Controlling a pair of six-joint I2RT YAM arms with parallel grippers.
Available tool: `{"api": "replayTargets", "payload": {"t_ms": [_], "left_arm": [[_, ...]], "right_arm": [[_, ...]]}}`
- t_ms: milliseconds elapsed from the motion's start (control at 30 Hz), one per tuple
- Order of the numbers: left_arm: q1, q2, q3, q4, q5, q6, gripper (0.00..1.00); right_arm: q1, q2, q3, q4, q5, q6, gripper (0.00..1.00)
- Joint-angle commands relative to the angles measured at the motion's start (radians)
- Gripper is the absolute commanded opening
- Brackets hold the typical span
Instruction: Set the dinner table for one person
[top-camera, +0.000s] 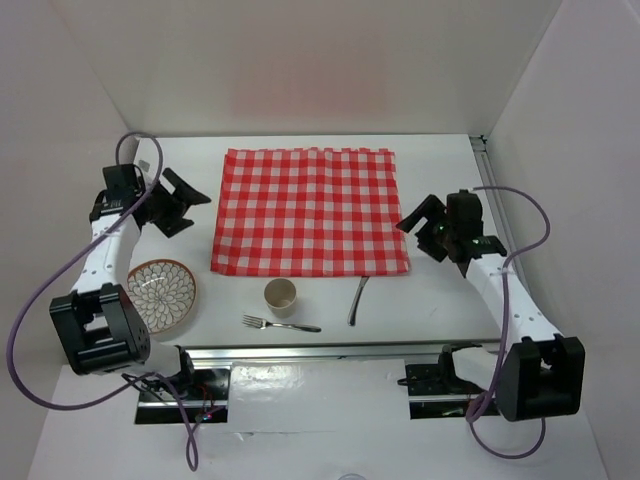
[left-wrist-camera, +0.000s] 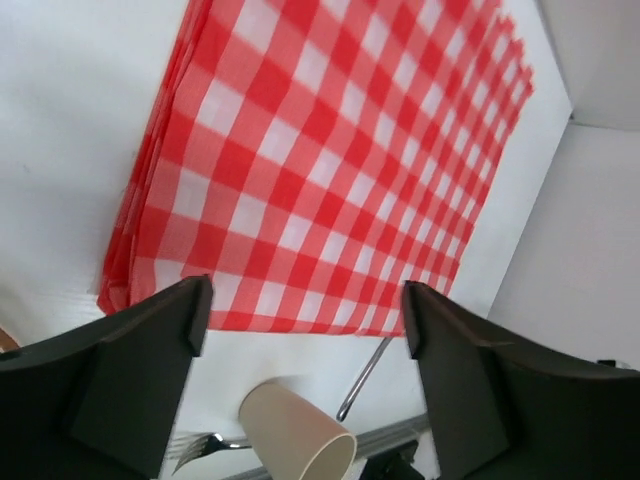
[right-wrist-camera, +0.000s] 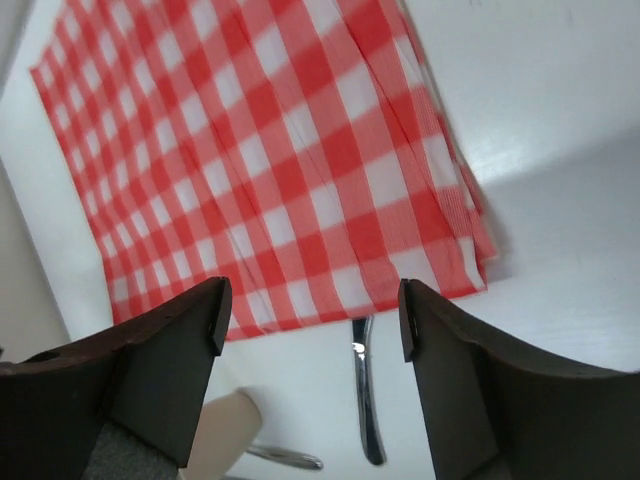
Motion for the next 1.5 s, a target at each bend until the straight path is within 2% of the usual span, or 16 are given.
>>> {"api": "replayTargets", "payload": {"t_ms": [0,33,100,133,167,200,233,300,400,633,1000,1233,1300,1333,1367,1467], "left_arm": [[-0.040,-0.051,0.075,0.011,-0.053,0.032,0.89],[-0.053,-0.030,0.093,0.021,-0.065,0.043,0.69],[-0.093,0.050,0.108,0.021,-0.082,0.043,0.31],[-0.103,0.088,0.137,0.021,-0.082,0.053,0.14],[-0.112,0.131,0.154,0.012,-0.067,0.053,0.00],[-0.135,0.176,0.176,-0.008,-0.067,0.053,0.00],[-0.150,0.254,0.205,-0.008,-0.077,0.066,0.00],[-0.188,0.322,0.242,-0.037,-0.119,0.075,0.00],[-0.242,0.411,0.285,-0.068,-0.194,0.095,0.00],[-0.271,0.481,0.225,-0.088,-0.294,0.086,0.00],[-0.271,0.472,0.069,-0.090,-0.346,0.086,0.00],[-0.271,0.451,0.047,-0.090,-0.376,0.086,0.00],[-0.271,0.451,0.081,-0.110,-0.376,0.086,0.00],[-0.271,0.451,0.090,-0.123,-0.386,0.096,0.00],[-0.280,0.426,0.102,-0.123,-0.386,0.096,0.00],[-0.281,0.386,0.164,-0.165,-0.386,0.107,0.09]], "right_arm": [[0.007,0.030,0.106,0.017,0.080,-0.059,0.75],[0.007,0.062,0.148,0.018,0.048,-0.096,0.68],[0.007,0.200,0.205,0.027,-0.001,-0.139,0.45],[0.007,0.255,0.241,0.009,-0.041,-0.177,0.25],[0.007,0.310,0.312,-0.010,-0.053,-0.193,0.18],[0.019,0.414,0.340,-0.019,-0.072,-0.213,0.14],[0.019,0.462,0.371,-0.037,-0.085,-0.225,0.00],[0.042,0.567,0.422,-0.038,-0.105,-0.242,0.00],[0.063,0.636,0.433,-0.025,-0.106,-0.231,0.00],[0.063,0.701,0.347,0.004,-0.132,-0.187,0.00],[0.063,0.662,0.207,0.004,-0.046,-0.177,0.00],[0.073,0.642,0.210,-0.010,-0.024,-0.177,0.00],[0.073,0.621,0.221,-0.021,-0.024,-0.177,0.00],[0.082,0.603,0.221,-0.021,-0.024,-0.177,0.01],[0.082,0.558,0.238,-0.031,-0.024,-0.177,0.08],[0.082,0.492,0.319,-0.065,-0.024,-0.203,0.34]]}}
